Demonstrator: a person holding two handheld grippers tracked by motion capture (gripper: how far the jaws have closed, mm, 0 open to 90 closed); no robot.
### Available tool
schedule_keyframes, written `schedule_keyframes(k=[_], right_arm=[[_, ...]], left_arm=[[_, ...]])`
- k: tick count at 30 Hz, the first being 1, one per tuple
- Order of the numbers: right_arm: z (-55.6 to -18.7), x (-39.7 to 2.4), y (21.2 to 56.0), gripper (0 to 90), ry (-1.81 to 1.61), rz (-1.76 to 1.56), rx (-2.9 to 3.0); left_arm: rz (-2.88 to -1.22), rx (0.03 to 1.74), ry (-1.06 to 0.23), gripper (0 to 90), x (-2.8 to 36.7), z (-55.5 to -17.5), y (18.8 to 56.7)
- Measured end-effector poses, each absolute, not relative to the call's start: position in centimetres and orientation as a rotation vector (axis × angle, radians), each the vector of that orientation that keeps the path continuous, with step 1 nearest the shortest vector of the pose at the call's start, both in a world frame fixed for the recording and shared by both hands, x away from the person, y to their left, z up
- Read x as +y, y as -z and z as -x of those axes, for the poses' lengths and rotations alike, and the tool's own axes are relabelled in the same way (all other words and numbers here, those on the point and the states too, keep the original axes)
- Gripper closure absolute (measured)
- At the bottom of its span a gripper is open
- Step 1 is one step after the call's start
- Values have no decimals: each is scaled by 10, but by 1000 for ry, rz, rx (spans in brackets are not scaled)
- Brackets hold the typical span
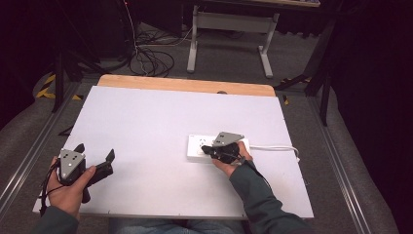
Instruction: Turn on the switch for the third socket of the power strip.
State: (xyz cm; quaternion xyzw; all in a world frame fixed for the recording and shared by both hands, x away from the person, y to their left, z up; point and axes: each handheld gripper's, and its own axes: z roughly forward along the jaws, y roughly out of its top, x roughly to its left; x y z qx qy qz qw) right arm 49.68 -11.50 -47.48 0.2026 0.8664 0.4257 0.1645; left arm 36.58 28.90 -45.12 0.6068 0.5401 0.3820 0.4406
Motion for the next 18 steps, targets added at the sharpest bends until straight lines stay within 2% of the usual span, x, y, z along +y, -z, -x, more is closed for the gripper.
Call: schedule_keyframes(k=[18], right_arm=[[-495, -114, 477, 900, -1225, -553, 2457]], left_arm=[[-1507, 1339, -945, 72, 288, -365, 451]])
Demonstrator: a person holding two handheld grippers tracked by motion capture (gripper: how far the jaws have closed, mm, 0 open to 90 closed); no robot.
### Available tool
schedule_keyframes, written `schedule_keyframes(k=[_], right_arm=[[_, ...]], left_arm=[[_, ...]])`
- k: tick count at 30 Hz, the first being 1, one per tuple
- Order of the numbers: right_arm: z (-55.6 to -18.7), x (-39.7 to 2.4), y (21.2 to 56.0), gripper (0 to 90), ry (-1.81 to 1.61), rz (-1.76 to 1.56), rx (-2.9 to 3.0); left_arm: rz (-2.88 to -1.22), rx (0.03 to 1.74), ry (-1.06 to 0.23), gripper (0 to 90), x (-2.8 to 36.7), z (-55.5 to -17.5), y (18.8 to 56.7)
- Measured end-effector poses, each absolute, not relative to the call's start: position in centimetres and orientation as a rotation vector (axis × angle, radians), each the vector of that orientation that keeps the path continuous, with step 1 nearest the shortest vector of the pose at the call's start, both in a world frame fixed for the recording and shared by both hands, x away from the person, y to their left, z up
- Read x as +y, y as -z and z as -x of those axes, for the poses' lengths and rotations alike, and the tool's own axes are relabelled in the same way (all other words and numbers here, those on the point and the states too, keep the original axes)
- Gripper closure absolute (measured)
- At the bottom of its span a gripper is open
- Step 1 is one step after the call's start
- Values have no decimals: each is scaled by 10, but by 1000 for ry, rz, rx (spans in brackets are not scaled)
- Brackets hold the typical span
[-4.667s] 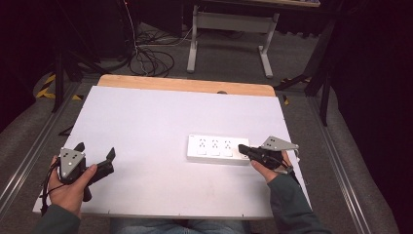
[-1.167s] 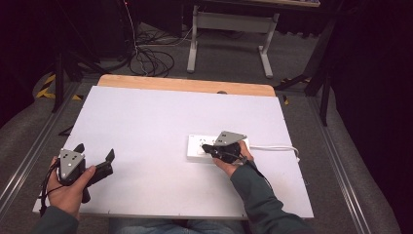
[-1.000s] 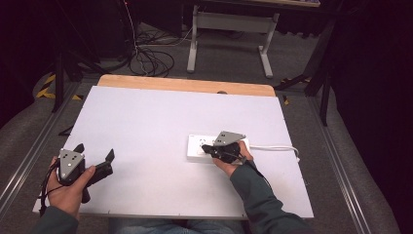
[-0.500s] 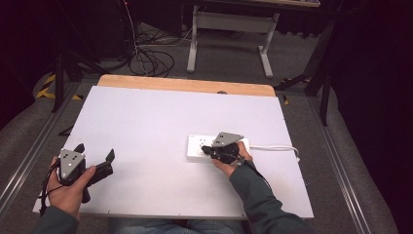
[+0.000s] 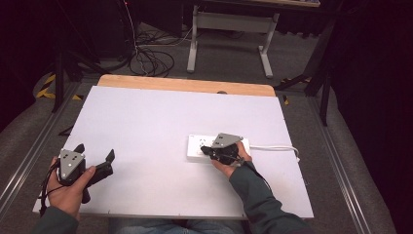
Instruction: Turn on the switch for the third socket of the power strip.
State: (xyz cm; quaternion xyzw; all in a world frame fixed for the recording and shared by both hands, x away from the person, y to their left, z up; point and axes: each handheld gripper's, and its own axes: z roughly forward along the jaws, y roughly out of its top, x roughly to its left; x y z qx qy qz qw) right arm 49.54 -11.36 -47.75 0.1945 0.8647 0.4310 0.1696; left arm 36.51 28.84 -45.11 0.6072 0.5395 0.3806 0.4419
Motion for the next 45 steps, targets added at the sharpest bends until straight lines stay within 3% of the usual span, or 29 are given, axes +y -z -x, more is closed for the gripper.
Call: schedule_keyframes(k=[45], right_arm=[[-494, -143, 471, 900, -1303, -717, 2331]], left_arm=[[-1522, 1314, -922, 72, 281, -373, 450]])
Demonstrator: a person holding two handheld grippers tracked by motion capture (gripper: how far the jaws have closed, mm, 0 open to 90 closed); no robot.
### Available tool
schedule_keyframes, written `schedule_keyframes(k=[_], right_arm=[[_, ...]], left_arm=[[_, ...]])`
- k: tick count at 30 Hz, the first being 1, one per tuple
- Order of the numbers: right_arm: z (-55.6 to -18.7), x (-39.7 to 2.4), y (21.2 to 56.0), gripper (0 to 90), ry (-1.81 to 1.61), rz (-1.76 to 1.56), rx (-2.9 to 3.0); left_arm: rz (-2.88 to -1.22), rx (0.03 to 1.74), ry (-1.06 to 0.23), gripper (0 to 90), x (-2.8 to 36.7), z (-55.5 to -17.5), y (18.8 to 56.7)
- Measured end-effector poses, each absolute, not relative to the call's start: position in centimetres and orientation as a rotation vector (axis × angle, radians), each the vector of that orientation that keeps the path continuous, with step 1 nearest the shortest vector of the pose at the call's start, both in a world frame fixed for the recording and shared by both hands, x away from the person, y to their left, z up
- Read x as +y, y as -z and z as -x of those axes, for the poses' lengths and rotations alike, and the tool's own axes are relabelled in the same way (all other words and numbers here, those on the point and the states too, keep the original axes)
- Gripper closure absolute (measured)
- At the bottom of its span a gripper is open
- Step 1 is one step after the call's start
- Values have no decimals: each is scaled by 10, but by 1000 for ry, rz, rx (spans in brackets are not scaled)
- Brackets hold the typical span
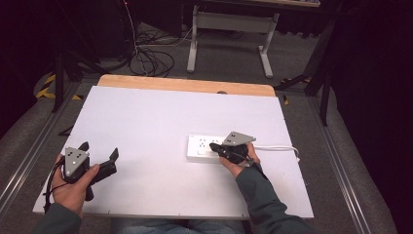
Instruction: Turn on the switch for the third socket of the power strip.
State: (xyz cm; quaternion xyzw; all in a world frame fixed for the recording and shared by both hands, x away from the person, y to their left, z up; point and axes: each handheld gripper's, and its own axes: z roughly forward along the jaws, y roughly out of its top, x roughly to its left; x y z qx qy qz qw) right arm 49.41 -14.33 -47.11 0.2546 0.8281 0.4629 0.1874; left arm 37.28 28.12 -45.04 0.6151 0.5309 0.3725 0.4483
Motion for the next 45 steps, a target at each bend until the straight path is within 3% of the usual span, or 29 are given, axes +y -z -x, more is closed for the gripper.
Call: schedule_keyframes(k=[21, 45], right_arm=[[-479, -223, 447, 888, -1432, -860, 2155], [-464, -245, 446, 763, -1463, -921, 2098]], left_arm=[[-1527, 1299, -909, 72, 276, -378, 449], [-1551, 1268, -885, 72, 266, -388, 449]])
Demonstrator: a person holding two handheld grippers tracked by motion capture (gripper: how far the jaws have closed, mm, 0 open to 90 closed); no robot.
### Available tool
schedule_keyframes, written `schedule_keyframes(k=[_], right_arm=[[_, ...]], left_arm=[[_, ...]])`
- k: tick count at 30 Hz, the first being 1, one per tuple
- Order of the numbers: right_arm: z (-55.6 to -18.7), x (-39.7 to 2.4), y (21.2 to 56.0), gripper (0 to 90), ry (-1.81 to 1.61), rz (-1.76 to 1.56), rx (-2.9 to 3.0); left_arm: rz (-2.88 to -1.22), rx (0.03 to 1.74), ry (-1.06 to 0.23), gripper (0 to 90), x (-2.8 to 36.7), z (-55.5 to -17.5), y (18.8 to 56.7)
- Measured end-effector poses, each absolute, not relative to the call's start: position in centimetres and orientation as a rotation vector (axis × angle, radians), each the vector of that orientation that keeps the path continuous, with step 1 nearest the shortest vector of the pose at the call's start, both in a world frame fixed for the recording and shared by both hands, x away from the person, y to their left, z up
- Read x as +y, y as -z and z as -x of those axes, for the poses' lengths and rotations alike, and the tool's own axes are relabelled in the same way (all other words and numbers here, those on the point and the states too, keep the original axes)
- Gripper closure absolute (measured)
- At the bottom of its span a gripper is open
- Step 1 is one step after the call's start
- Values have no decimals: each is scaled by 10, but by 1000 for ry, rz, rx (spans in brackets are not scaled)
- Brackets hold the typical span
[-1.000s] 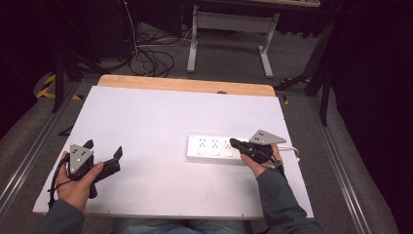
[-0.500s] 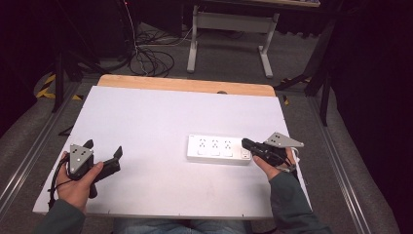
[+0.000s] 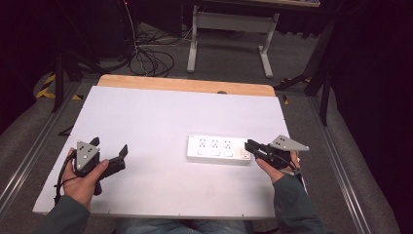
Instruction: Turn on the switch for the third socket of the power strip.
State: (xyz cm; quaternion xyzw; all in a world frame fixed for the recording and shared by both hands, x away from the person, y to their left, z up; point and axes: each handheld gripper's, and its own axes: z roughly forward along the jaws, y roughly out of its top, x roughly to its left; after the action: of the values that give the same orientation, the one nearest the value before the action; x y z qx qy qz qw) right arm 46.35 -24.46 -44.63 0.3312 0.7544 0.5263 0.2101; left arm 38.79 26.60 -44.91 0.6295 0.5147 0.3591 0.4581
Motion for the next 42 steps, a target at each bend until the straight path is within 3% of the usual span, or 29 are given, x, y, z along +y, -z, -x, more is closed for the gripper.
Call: schedule_keyframes(k=[11, 19, 37, 42], right_arm=[[-463, -240, 447, 672, -1474, -927, 2103], [-461, -245, 444, 698, -1491, -927, 2092], [-454, -254, 445, 442, -1481, -975, 2022], [-453, -253, 446, 433, -1478, -971, 2015]], left_arm=[[-1547, 1274, -890, 72, 267, -389, 450], [-1551, 1268, -885, 73, 266, -389, 450], [-1559, 1266, -886, 73, 265, -390, 450], [-1564, 1266, -885, 73, 265, -390, 450]])
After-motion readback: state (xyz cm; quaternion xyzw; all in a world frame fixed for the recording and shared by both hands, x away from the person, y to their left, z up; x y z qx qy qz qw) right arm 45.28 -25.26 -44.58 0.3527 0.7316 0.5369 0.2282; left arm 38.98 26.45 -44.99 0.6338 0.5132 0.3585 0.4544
